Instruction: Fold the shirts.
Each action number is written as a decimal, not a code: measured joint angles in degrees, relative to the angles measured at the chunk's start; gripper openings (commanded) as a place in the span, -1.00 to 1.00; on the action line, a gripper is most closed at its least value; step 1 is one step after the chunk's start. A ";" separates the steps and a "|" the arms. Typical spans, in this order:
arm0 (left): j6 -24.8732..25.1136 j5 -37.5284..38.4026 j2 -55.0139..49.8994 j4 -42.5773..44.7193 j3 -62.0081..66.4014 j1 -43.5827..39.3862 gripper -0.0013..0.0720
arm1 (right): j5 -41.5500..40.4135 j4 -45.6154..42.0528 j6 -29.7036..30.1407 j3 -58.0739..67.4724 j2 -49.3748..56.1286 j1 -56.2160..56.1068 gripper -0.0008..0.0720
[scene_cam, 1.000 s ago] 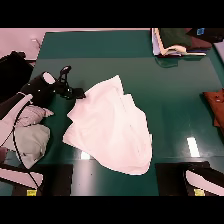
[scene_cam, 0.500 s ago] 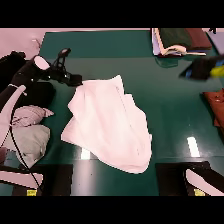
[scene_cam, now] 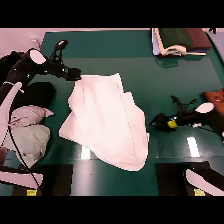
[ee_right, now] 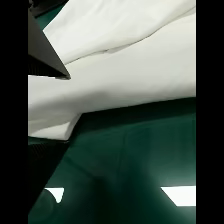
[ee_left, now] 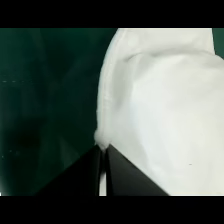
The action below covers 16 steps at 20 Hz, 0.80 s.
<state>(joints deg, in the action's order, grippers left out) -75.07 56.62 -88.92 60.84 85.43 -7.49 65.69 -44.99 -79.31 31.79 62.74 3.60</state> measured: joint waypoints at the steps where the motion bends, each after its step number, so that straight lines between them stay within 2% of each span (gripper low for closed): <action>1: -0.37 0.04 0.02 0.00 0.04 0.00 -0.90 | -1.92 1.09 0.57 -0.04 1.86 -1.95 0.25; 2: -0.70 0.17 0.04 0.02 0.09 0.02 -0.90 | -3.63 1.99 1.11 0.55 3.85 -4.17 0.04; 3: -0.94 0.33 0.11 0.04 0.09 0.04 -0.90 | -5.20 2.75 1.53 1.57 5.51 -6.19 -0.45; 4: -1.14 0.59 0.35 0.07 0.09 0.02 -0.90 | -6.80 3.10 1.90 2.99 7.10 -8.28 -0.80; 5: -1.40 0.66 0.92 0.07 0.11 0.00 -0.90 | -7.87 3.34 2.10 4.55 8.24 -9.94 -0.92; 8: -2.05 -0.74 5.18 0.55 0.63 0.02 -0.90 | -10.25 3.28 2.58 11.15 8.96 -12.31 -0.92; 11: -2.32 -3.15 13.38 2.80 4.28 0.00 -0.90 | -9.99 2.27 2.86 21.40 3.87 -10.05 -0.92; 16: -2.43 -5.68 28.85 8.22 15.37 0.04 -0.90 | -3.28 -1.88 3.21 46.47 -8.66 -3.61 -0.93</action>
<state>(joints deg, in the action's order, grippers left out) -77.49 50.94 -60.07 69.06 100.79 -7.44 62.41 -46.87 -76.09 78.26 54.08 -0.01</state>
